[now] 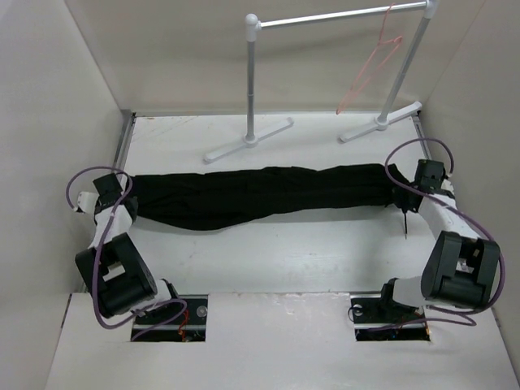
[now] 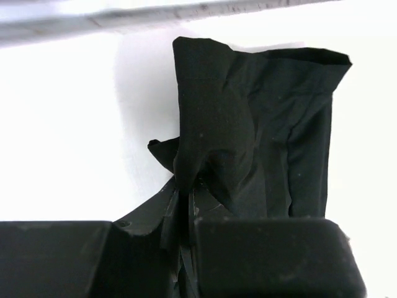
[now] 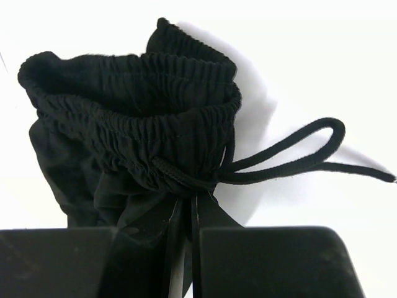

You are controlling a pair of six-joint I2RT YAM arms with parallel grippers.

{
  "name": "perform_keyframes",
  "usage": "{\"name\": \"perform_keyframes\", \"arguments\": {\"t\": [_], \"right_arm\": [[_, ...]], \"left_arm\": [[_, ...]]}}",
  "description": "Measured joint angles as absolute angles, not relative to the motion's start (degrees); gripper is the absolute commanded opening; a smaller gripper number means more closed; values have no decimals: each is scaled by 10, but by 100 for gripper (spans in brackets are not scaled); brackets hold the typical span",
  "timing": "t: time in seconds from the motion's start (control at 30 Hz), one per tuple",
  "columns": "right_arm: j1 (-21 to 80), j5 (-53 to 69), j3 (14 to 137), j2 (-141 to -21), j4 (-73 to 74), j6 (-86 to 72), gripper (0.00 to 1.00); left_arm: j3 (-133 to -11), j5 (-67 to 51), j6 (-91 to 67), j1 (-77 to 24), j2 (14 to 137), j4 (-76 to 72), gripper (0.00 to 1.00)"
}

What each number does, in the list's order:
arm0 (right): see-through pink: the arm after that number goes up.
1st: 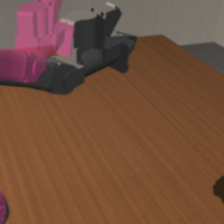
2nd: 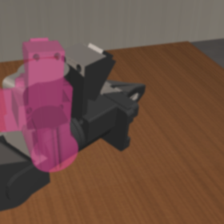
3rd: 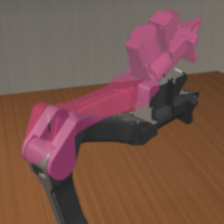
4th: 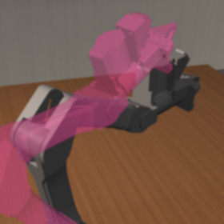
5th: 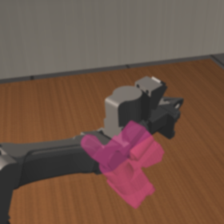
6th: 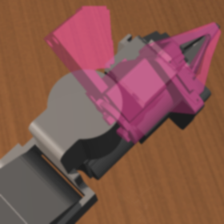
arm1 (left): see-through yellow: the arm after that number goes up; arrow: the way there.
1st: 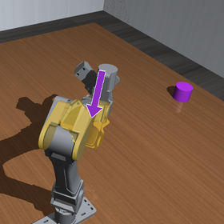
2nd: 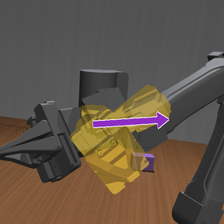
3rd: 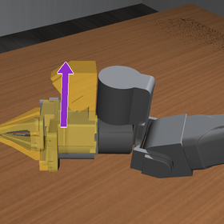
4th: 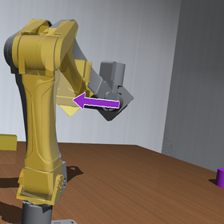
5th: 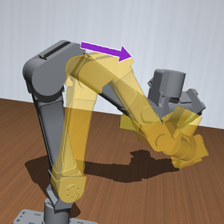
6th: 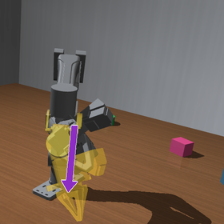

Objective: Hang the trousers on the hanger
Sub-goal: Fold the trousers at the center of the board.

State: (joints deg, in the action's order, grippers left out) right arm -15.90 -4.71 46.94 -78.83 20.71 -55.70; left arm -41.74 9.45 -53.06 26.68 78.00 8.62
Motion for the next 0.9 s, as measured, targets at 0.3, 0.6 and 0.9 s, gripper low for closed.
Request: {"name": "perform_keyframes", "arguments": {"t": [0.3, 0.6, 0.9], "right_arm": [[-196, -39, 336, -728, 228, -583, 25], [-194, -82, 341, -653, 243, -552, 78], [-155, -139, 390, -592, 270, -508, 38]], "left_arm": [[-395, 158, -500, 286, 741, 151, 37], [-425, 203, -497, 276, 641, 202, 68], [-502, 207, -484, 123, 682, 188, 58]]}}
